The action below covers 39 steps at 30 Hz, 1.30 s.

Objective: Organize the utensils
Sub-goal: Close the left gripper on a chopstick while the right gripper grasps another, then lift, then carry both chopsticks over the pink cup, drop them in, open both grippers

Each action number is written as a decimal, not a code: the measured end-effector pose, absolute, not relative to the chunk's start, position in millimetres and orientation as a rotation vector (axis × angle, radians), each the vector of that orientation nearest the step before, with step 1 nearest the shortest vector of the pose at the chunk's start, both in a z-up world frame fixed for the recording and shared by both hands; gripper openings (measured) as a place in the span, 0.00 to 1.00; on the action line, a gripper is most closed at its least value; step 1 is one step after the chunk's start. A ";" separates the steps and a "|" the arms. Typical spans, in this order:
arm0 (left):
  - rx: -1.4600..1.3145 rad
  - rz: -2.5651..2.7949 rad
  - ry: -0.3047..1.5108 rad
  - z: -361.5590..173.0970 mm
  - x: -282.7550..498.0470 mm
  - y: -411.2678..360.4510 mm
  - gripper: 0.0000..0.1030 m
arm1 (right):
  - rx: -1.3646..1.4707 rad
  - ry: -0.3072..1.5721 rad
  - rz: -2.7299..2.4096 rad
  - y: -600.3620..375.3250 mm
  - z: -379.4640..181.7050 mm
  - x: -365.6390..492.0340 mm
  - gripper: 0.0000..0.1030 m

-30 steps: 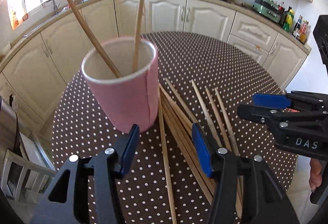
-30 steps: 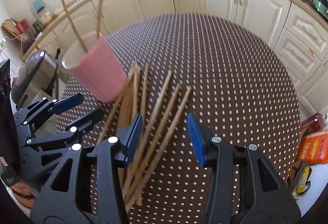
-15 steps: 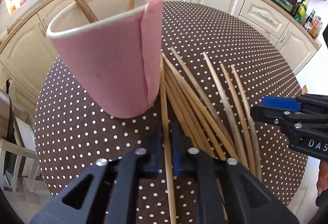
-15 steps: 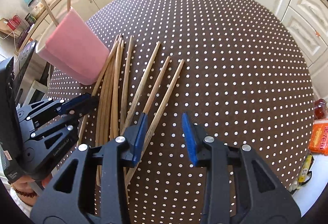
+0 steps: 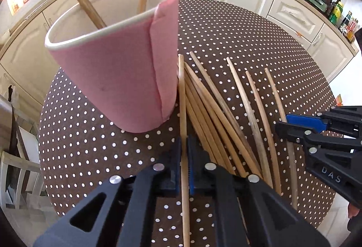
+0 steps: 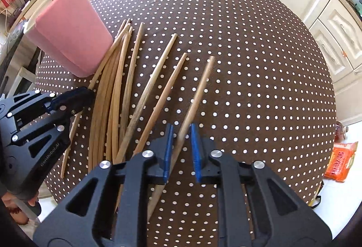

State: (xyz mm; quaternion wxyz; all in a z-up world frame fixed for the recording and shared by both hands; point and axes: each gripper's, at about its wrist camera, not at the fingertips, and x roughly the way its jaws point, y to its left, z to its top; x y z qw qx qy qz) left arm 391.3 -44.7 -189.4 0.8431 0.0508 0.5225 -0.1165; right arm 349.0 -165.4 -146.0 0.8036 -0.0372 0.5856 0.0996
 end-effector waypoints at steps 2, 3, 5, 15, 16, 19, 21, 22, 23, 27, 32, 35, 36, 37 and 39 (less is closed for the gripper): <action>0.093 -0.249 1.111 -189.2 393.9 -44.8 0.06 | -0.085 1.261 0.214 -163.2 -146.6 350.9 0.11; 0.078 -0.251 1.114 -189.1 395.5 -43.9 0.06 | -0.086 1.264 0.216 -162.3 -146.5 351.6 0.10; 0.061 -0.254 1.117 -188.9 398.9 -41.7 0.06 | -0.090 1.264 0.218 -160.8 -146.2 352.3 0.08; 0.006 -0.315 1.036 -172.7 383.9 -42.4 0.05 | -0.006 1.203 0.242 -200.9 -127.7 336.9 0.06; -0.001 -0.325 1.015 -166.7 381.9 -43.7 0.05 | 0.001 1.189 0.246 -203.7 -122.6 335.8 0.06; -0.020 -0.355 0.956 -151.6 373.6 -47.2 0.05 | 0.023 1.148 0.264 -210.7 -108.0 329.4 0.06; -0.030 -0.375 0.905 -140.0 366.4 -46.6 0.05 | 0.035 1.112 0.276 -212.5 -94.5 324.9 0.06; -0.037 -0.384 0.882 -134.9 364.2 -48.1 0.05 | 0.039 1.096 0.282 -213.4 -87.4 322.9 0.06; -0.045 -0.394 0.854 -129.5 361.3 -48.8 0.05 | 0.043 1.073 0.288 -214.2 -78.7 320.1 0.06; -0.062 -0.415 0.755 -111.8 348.8 -44.6 0.05 | 0.060 0.998 0.311 -219.1 -44.0 314.7 0.06; -0.086 -0.448 0.634 -93.3 329.7 -36.9 0.06 | 0.082 0.918 0.341 -219.6 -6.7 308.7 0.06; -0.116 -0.450 0.557 -79.9 322.4 -29.4 0.06 | 0.090 0.876 0.358 -217.1 9.7 307.2 0.06; -0.128 -0.446 0.528 -74.2 320.4 -26.8 0.06 | 0.091 0.867 0.361 -215.0 9.4 308.7 0.06; -0.135 -0.446 0.510 -69.0 322.1 -26.7 0.06 | 0.093 0.856 0.368 -213.8 13.5 308.3 0.06; -0.156 -0.435 0.447 -58.4 318.2 -21.5 0.06 | 0.098 0.831 0.378 -208.6 20.8 309.1 0.06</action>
